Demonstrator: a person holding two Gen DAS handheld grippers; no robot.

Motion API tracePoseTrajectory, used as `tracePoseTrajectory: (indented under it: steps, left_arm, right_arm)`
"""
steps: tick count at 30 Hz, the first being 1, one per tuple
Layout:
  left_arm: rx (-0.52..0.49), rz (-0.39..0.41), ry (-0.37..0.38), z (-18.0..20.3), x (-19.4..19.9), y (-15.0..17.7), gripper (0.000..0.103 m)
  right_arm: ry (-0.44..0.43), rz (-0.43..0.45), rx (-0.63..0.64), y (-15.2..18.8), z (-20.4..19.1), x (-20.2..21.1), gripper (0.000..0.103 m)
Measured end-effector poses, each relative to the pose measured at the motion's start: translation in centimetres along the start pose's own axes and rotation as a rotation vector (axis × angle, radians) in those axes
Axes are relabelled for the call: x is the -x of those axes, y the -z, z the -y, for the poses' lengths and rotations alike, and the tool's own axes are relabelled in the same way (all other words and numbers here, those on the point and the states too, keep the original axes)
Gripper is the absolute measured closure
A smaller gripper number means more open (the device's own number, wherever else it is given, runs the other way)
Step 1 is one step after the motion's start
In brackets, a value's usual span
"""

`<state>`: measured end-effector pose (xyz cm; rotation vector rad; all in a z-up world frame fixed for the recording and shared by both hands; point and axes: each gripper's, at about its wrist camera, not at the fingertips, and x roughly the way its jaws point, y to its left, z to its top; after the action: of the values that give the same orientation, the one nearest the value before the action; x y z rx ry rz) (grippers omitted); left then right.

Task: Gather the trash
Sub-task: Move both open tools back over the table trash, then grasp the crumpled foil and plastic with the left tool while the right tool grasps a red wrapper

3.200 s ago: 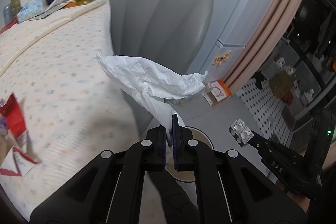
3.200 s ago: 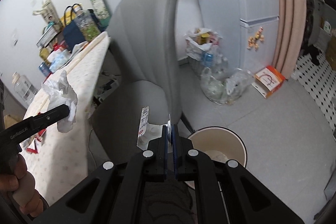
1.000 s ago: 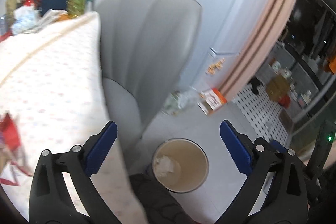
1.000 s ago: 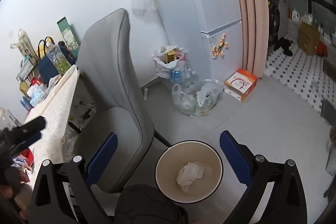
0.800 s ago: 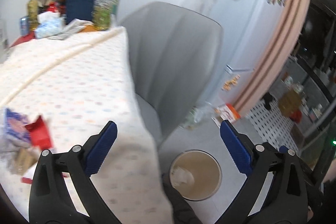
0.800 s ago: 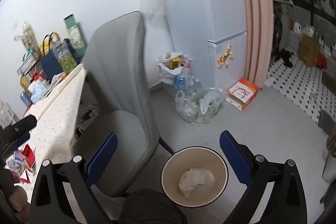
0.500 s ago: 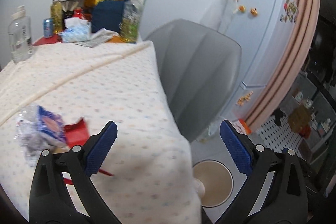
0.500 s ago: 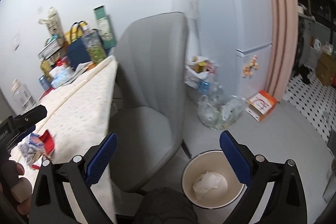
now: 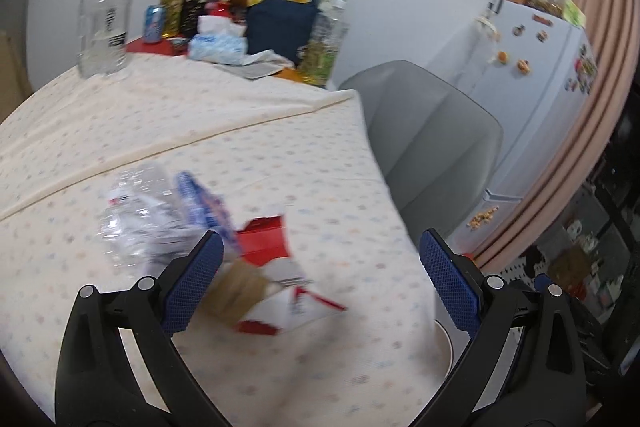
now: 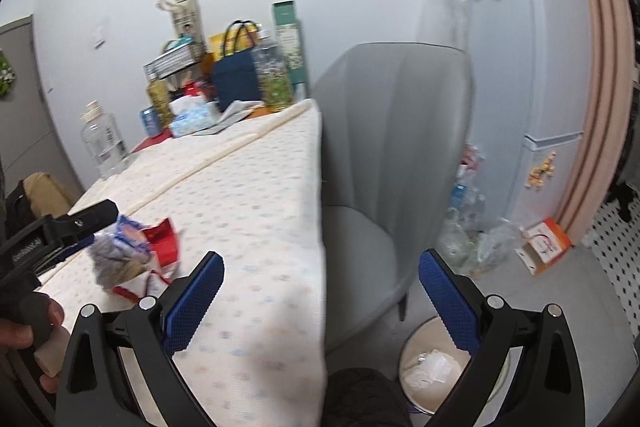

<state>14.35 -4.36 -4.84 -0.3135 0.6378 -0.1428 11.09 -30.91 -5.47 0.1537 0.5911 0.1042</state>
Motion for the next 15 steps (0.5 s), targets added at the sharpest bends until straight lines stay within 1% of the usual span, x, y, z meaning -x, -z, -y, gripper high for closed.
tracePoseTrajectory:
  steps: [3, 5, 10, 12, 15]
  left_arm:
    - [0.034, 0.006, -0.023, -2.0, 0.4, 0.1, 0.006]
    - [0.056, 0.003, -0.032, -3.1, 0.5, 0.1, 0.006]
    - [0.086, 0.0, -0.054, -5.2, 0.6, 0.4, 0.007]
    - [0.102, -0.006, -0.055, -5.9, 0.5, 0.5, 0.013]
    - [0.127, -0.033, -0.047, -6.9, 0.1, 0.7, 0.02]
  right_arm:
    - [-0.027, -0.011, 0.033, -0.1, -1.5, -0.4, 0.008]
    - [-0.061, -0.019, 0.053, -0.1, -2.5, -0.7, 0.008]
    - [-0.094, -0.04, 0.082, 0.0, -3.9, -1.2, 0.008]
    - [-0.103, -0.052, 0.086, 0.1, -4.3, -1.5, 0.008]
    - [-0.109, -0.064, 0.086, 0.1, -4.5, -1.9, 0.008]
